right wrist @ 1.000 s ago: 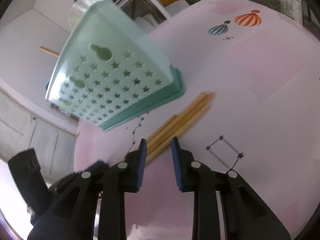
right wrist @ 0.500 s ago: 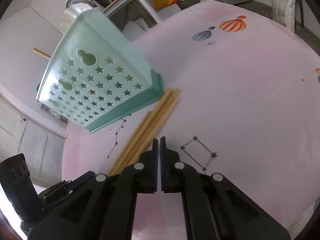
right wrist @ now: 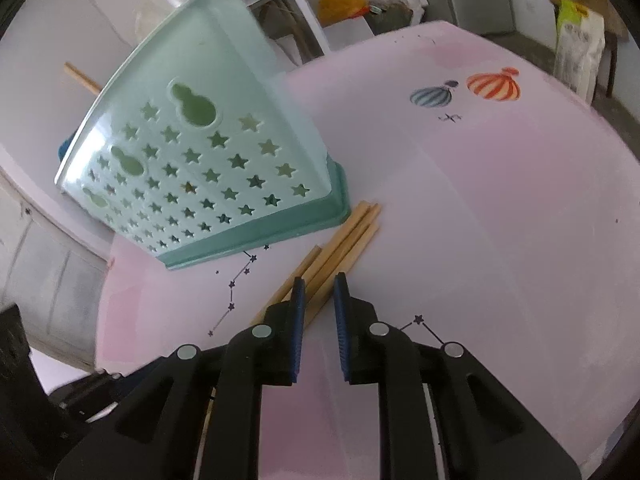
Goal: Organize utensils
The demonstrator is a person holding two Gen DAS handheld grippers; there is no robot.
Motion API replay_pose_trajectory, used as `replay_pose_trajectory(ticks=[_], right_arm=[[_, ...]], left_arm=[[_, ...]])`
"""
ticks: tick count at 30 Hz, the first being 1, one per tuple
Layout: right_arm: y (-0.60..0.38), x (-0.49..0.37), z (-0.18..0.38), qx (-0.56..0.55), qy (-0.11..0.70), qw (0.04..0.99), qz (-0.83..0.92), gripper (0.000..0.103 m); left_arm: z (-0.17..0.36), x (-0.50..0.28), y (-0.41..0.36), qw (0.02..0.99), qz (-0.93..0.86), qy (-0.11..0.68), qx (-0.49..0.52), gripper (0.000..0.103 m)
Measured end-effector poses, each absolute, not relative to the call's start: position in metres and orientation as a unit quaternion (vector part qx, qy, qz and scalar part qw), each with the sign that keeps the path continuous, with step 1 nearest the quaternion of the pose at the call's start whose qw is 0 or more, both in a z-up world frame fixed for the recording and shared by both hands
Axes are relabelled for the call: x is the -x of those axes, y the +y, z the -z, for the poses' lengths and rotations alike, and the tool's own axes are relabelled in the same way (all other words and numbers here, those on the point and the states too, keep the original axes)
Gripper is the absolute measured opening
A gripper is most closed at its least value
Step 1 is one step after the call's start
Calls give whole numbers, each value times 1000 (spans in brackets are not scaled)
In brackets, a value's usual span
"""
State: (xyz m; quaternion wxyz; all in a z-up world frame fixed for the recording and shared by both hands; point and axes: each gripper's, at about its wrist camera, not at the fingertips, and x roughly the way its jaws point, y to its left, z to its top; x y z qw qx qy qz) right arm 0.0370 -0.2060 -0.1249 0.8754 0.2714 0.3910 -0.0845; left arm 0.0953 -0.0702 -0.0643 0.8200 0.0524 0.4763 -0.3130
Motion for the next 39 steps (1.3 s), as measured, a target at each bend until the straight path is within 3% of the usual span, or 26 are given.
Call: replay_pose_trajectory(ticks=[14, 39], right_arm=[[-216, 6, 123, -263, 391, 878, 82, 10], [-233, 22, 133, -317, 372, 871, 48, 9]], left_arm=[[45, -94, -92, 816, 368, 438, -81, 16], [72, -100, -169, 798, 379, 417, -216, 16]])
